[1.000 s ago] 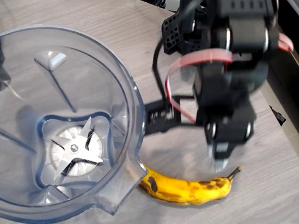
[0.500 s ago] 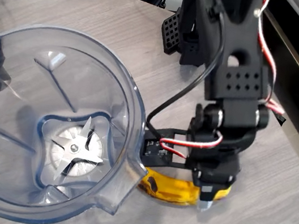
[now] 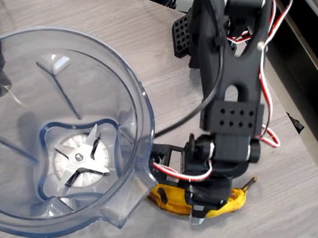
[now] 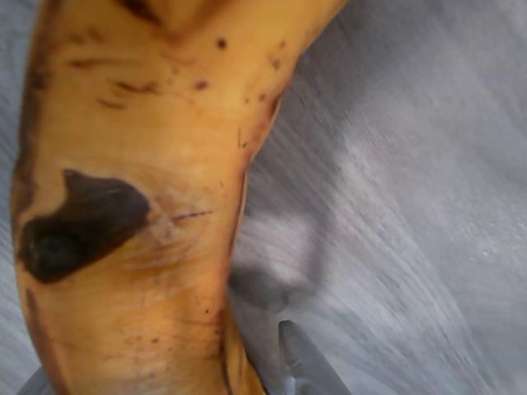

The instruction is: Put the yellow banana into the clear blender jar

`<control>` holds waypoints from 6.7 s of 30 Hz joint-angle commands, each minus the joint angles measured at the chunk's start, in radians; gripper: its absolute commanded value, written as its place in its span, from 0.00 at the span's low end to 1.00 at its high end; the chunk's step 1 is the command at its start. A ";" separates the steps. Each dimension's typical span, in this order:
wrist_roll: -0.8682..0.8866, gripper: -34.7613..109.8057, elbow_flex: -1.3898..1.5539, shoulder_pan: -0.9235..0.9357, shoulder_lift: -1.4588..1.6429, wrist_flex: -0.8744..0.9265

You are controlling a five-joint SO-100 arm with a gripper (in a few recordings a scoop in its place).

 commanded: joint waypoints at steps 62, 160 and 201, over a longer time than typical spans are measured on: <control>0.028 0.27 -0.772 -0.107 0.710 0.141; -0.118 0.24 -0.701 0.379 0.775 0.534; -0.078 0.24 1.141 0.236 1.959 0.193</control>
